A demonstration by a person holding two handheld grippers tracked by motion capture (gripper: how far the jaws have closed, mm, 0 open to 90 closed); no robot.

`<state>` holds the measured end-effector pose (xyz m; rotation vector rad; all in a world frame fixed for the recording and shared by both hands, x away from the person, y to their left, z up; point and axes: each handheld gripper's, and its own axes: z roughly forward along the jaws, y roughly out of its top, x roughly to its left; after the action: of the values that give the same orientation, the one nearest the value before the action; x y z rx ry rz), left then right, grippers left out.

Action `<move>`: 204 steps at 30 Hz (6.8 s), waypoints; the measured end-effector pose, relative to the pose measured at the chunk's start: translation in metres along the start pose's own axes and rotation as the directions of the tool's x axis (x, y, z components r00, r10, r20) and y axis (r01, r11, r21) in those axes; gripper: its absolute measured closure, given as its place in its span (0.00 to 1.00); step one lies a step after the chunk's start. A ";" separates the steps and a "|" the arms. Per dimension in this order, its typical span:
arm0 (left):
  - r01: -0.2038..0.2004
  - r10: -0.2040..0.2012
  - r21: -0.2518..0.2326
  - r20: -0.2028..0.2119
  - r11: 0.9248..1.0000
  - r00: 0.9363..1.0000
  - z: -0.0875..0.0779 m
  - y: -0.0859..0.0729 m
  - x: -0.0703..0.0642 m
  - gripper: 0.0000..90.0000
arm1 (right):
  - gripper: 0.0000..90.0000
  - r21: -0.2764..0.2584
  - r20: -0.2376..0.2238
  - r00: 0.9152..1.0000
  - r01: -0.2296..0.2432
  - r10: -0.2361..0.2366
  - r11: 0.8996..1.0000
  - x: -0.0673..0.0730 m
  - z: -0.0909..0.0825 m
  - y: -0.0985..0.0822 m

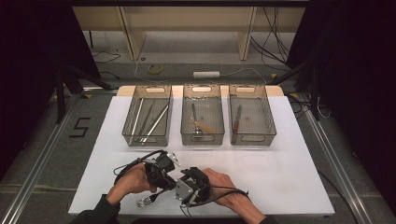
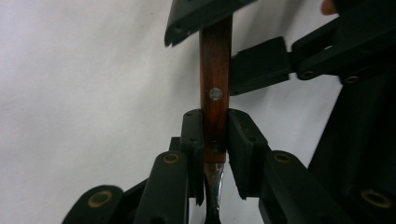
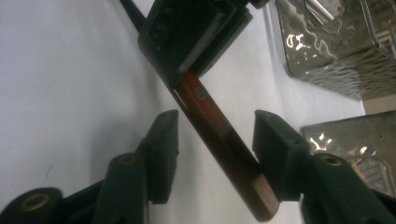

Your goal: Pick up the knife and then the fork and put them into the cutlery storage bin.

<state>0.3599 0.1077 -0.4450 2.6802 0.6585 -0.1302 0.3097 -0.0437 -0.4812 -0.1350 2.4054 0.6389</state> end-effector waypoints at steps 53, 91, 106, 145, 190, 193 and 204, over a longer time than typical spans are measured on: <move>0.078 -0.139 -0.438 -0.110 0.896 0.984 -0.061 -0.020 0.019 0.29 | 0.90 0.102 0.007 1.000 0.023 -0.024 0.995 -0.035 -0.028 -0.048; 0.079 -0.285 -0.707 -0.178 0.702 0.942 -0.047 -0.056 0.022 0.23 | 0.90 0.133 0.088 0.910 -0.415 0.406 0.900 -0.091 -0.057 -0.120; 0.046 -0.297 -0.755 -0.200 0.654 0.934 -0.048 -0.067 0.014 0.23 | 0.90 0.051 0.080 0.803 -0.595 0.590 0.802 -0.110 -0.073 -0.136; 0.037 -0.310 -0.757 -0.222 0.652 0.924 -0.048 -0.074 0.009 0.21 | 0.90 -0.021 0.160 0.555 -0.825 0.816 0.565 -0.167 -0.088 -0.179; 0.030 -0.303 -0.754 -0.226 0.656 0.926 -0.047 -0.074 0.007 0.20 | 0.90 0.169 0.264 0.316 -0.945 0.911 0.279 -0.218 -0.029 -0.201; 0.030 -0.303 -0.754 -0.226 0.656 0.926 -0.047 -0.074 0.007 0.20 | 0.90 0.174 0.262 0.313 -0.946 0.913 0.275 -0.218 -0.027 -0.201; 0.031 -0.304 -0.753 -0.227 0.657 0.925 -0.047 -0.074 0.008 0.20 | 0.90 0.200 0.260 0.305 -0.945 0.916 0.258 -0.217 -0.021 -0.202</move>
<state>0.3322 0.1897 -0.4277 1.8366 0.8413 0.4733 0.5202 -0.2440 -0.4180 1.5971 2.2261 0.6741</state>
